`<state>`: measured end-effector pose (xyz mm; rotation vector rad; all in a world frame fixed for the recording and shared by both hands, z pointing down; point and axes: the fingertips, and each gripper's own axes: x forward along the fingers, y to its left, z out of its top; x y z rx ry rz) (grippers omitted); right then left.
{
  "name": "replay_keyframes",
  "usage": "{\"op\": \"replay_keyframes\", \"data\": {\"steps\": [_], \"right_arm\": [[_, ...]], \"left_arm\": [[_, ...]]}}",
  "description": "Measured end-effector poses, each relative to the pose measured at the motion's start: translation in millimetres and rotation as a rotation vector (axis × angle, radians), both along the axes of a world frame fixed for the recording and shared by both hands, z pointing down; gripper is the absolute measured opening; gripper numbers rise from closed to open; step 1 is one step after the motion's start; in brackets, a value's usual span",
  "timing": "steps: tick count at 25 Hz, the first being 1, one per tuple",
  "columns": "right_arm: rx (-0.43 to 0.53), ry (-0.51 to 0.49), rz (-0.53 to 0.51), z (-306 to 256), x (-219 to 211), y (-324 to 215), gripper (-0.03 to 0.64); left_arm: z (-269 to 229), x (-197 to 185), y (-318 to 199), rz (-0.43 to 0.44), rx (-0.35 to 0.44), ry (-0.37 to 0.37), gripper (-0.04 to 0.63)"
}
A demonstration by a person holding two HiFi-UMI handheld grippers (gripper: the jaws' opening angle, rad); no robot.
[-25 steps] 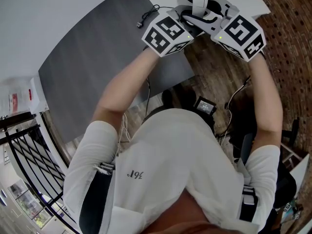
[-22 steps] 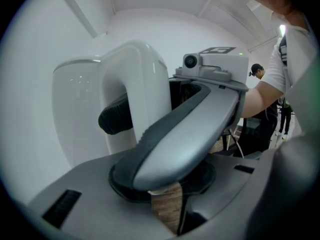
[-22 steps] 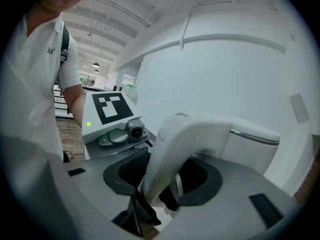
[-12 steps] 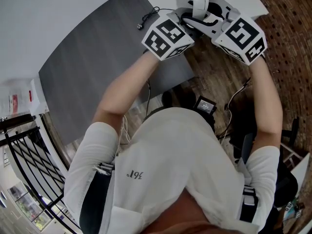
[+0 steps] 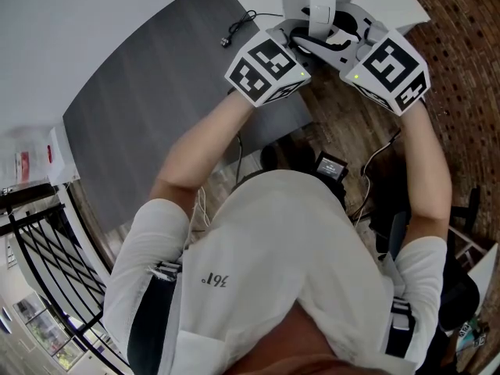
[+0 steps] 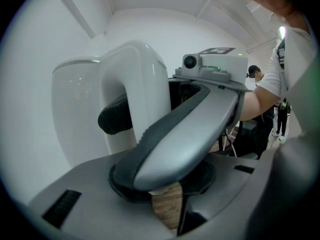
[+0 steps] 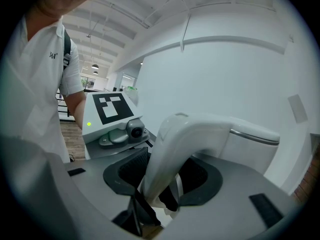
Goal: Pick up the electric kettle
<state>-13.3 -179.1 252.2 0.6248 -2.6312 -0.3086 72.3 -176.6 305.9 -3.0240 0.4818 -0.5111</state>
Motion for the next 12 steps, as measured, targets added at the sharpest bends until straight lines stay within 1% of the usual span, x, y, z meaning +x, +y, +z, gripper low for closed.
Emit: {"op": "replay_keyframes", "data": {"steps": [12], "right_arm": [[-0.010, -0.010, 0.012, 2, -3, 27, 0.169]], "left_arm": [[3, -4, 29, 0.024, 0.009, -0.013, 0.107]]}}
